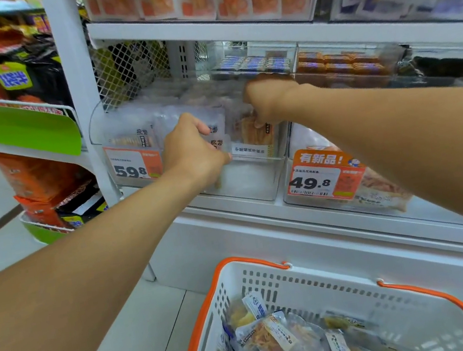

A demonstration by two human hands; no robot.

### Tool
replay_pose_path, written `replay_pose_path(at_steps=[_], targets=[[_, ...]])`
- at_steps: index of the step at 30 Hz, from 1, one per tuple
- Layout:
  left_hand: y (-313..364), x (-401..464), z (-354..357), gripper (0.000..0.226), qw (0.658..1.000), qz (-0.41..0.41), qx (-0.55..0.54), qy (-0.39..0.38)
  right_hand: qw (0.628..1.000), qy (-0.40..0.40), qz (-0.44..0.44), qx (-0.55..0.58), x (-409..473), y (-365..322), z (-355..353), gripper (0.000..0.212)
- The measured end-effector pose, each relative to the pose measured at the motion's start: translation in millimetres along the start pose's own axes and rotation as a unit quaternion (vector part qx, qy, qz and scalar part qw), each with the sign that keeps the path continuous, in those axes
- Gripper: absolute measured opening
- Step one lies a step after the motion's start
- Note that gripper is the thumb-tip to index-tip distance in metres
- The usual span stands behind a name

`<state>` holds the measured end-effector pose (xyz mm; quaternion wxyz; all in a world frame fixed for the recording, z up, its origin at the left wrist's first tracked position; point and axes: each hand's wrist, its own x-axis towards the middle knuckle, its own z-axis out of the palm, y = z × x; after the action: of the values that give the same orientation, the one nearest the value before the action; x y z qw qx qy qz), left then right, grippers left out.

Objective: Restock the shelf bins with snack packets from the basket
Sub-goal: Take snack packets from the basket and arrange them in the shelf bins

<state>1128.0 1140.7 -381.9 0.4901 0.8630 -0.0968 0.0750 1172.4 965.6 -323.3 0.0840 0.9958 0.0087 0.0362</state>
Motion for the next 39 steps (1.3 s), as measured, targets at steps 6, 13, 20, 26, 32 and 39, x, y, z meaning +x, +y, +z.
replay_pose_path(at_steps=[6,13,20,26,32,39], targets=[[1,1,2,0.051,0.999,0.01,0.035,-0.007,0.999,0.01,0.025,0.029,-4,2,2,0.037],[4,-1,1,0.051,0.99,0.063,0.093,-0.09,0.992,0.115,0.053,-0.03,-28,-3,-8,0.039],[-8,-37,16,0.026,0.751,-0.006,0.35,-0.56,0.931,0.294,-0.044,0.21,-176,-38,91,0.023],[-12,-54,38,0.037,0.7,0.017,0.421,-0.576,0.918,-0.312,0.054,0.239,-240,-49,284,0.074],[-7,-53,47,0.043,0.695,0.008,0.425,-0.58,0.828,-0.294,0.297,0.374,-245,-62,337,0.077],[-7,-49,49,0.047,0.69,0.026,0.429,-0.582,0.804,-0.248,0.295,0.452,-231,-52,337,0.018]])
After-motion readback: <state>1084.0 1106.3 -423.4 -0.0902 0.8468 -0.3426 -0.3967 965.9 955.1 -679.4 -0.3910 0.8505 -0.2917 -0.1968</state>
